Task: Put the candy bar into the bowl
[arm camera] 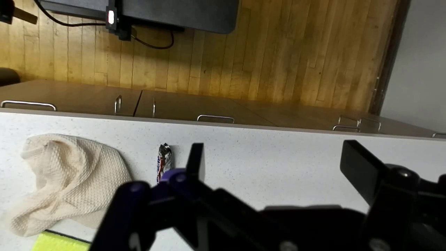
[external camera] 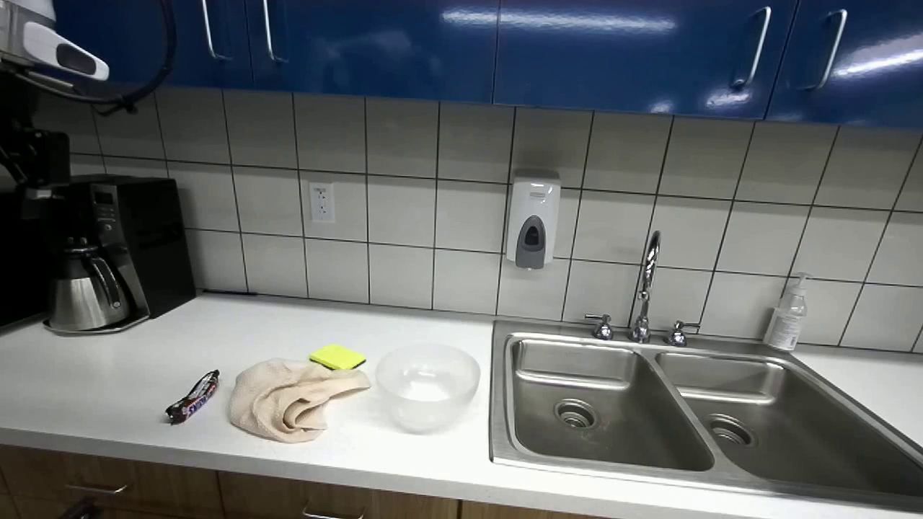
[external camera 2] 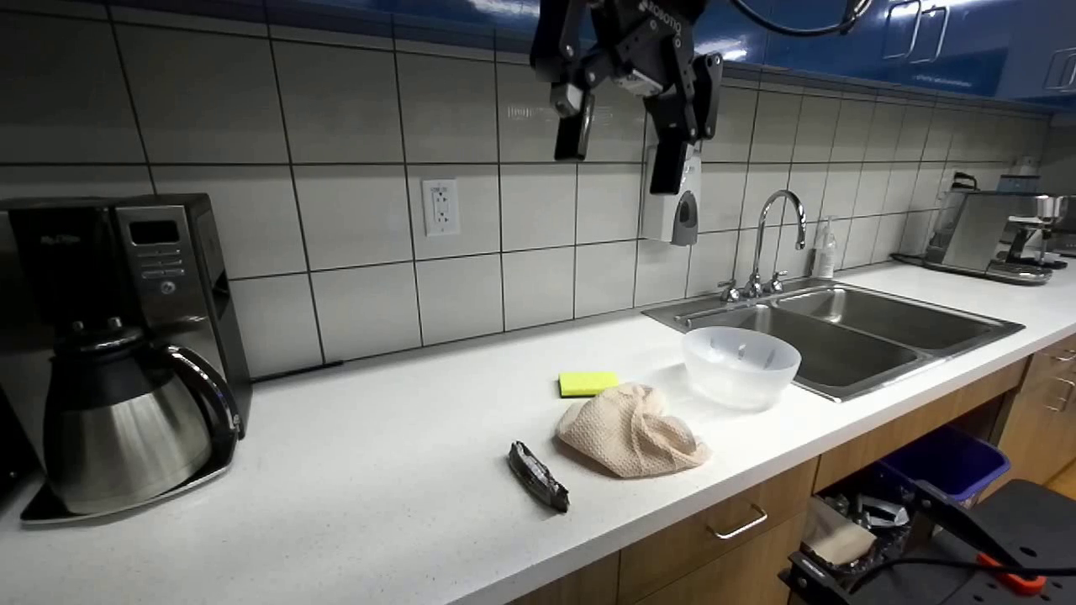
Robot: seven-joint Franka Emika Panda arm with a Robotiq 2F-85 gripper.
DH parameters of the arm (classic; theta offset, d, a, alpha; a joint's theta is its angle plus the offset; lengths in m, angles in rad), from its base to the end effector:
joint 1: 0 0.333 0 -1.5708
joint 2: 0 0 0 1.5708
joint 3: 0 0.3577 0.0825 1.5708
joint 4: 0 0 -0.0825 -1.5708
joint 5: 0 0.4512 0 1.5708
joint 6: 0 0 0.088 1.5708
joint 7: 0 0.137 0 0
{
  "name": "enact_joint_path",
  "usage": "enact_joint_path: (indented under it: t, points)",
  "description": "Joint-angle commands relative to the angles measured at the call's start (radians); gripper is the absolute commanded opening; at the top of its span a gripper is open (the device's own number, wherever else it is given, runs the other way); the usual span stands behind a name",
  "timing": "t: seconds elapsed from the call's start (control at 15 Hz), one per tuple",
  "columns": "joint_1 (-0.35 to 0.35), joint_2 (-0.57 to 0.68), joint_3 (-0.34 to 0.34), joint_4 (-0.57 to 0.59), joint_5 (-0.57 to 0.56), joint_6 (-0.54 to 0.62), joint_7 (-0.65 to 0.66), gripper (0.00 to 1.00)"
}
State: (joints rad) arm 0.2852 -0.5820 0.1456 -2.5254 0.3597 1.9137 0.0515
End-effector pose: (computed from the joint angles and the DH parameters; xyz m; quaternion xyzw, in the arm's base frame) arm 0.3583 0.2030 0.4509 -0.9853 -0.1124 0.0432 0.1214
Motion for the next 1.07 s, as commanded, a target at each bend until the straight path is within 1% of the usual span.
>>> enact_joint_path:
  t: [0.0,0.33,0.53,0.73,1.0]
  points:
    - [-0.030,0.036,0.015,0.006,-0.010,0.009,0.000,1.00]
    - [-0.070,0.130,0.010,0.018,-0.063,0.059,-0.008,1.00]
    - [-0.087,0.220,0.016,0.042,-0.115,0.104,-0.004,1.00]
    - [-0.086,0.307,0.012,0.060,-0.141,0.155,-0.016,1.00]
    - [-0.086,0.411,0.006,0.080,-0.149,0.256,-0.022,1.00]
